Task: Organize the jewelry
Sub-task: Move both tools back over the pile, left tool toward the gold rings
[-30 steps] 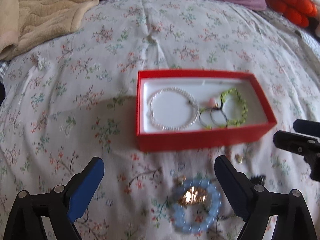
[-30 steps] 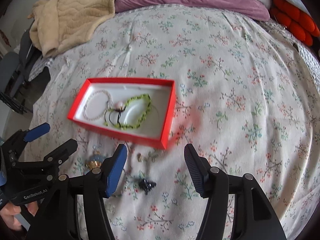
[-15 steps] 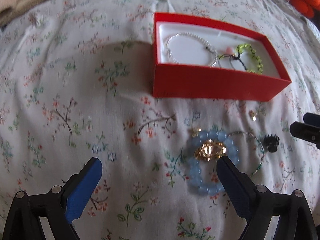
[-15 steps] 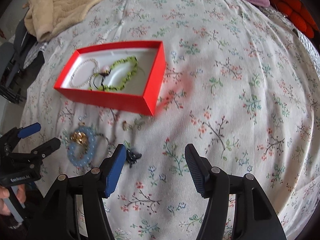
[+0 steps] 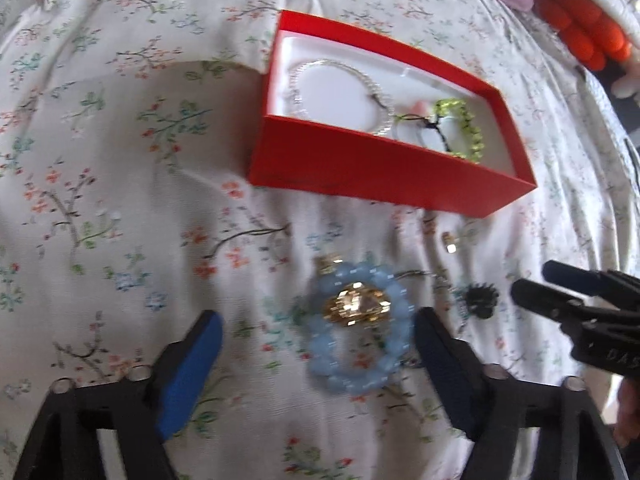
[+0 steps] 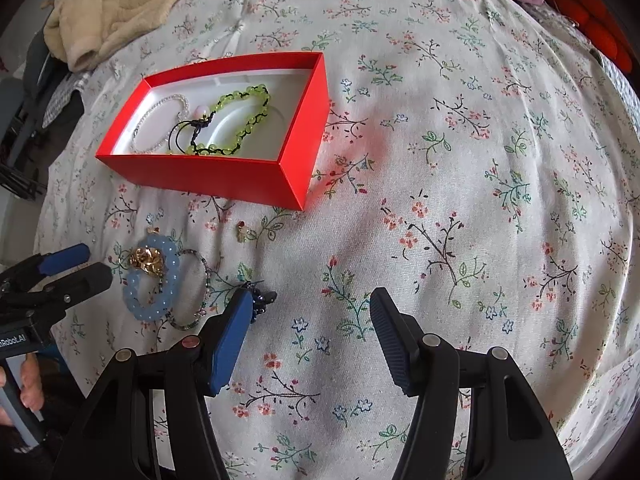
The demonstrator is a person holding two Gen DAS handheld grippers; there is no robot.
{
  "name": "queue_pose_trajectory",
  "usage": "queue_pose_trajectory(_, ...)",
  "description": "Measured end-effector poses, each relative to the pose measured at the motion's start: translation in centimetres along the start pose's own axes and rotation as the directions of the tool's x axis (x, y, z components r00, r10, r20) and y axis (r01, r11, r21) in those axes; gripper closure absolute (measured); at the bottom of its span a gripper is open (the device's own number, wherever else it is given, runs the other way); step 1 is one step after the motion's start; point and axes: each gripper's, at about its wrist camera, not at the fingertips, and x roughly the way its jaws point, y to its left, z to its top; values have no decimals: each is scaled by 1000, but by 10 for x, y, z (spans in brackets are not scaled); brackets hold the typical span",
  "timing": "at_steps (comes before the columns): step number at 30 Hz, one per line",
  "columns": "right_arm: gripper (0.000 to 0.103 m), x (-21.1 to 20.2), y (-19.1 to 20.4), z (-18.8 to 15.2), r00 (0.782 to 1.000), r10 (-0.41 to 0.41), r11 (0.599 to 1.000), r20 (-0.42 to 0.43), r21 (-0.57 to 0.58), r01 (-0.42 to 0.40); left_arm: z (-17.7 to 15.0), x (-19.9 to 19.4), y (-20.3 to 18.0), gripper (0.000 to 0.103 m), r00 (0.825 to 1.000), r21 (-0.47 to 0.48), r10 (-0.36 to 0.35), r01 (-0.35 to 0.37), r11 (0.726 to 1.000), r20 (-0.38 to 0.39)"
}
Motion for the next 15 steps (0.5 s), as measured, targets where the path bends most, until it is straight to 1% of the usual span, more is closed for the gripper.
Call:
queue_pose_trajectory(1,39,1,0,0,1000,0,1000,-1,0,0,1,2,-3,37,1000,3,-4,4,1000,-4)
queue_pose_trajectory(3,39,1,1,0,1000,1,1000,-2,0,-1,2,5,-11,56,1000,10,-16,16,1000,-14)
queue_pose_trajectory(6,39,1,2,0,1000,1,1000,-3,-1,-1,3,6,-22,67,999,33,-38,39,999,-16)
queue_pose_trajectory(9,39,1,2,0,1000,0,1000,-2,1,0,5,8,-35,68,999,72,-42,42,996,-7)
queue_pose_trajectory(12,39,1,2,0,1000,-1,1000,-2,4,1,7,15,-45,68,1000,111,-6,7,994,-5)
queue_pose_trajectory(15,39,1,1,1,1000,0,1000,-4,4,0,8,16,-51,70,1000,126,14,-15,992,3)
